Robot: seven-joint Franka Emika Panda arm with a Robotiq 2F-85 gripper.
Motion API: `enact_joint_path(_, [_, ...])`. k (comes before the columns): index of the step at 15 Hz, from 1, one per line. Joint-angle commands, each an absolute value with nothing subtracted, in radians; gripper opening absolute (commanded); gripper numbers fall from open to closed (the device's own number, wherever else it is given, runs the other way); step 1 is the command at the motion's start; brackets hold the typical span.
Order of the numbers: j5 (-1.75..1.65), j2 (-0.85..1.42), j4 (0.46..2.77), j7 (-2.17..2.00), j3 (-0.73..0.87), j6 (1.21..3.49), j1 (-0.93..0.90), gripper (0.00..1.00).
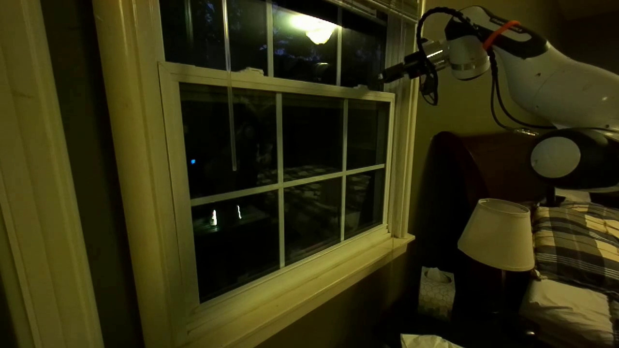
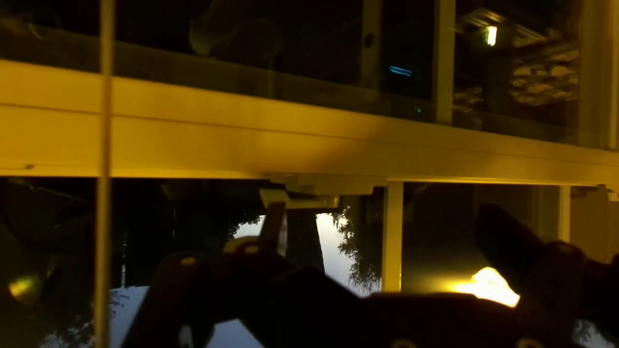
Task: Push the right lock on the window to the left.
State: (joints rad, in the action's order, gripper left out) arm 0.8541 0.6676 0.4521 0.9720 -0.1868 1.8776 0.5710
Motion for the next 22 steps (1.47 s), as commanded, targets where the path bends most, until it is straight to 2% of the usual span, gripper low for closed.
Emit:
enact_joint_path(1, [0.858,0.673,0.448,1.04,-0.206,1.868,0.583,1.0])
enact_joint_path(14, [0.885,0.719,0.443,1.17,-0.239,2.034,0.556,1.0])
enact_joint_path(22, [0.891,0.729,0.449,1.178,-0.268,1.948,0.55,1.0])
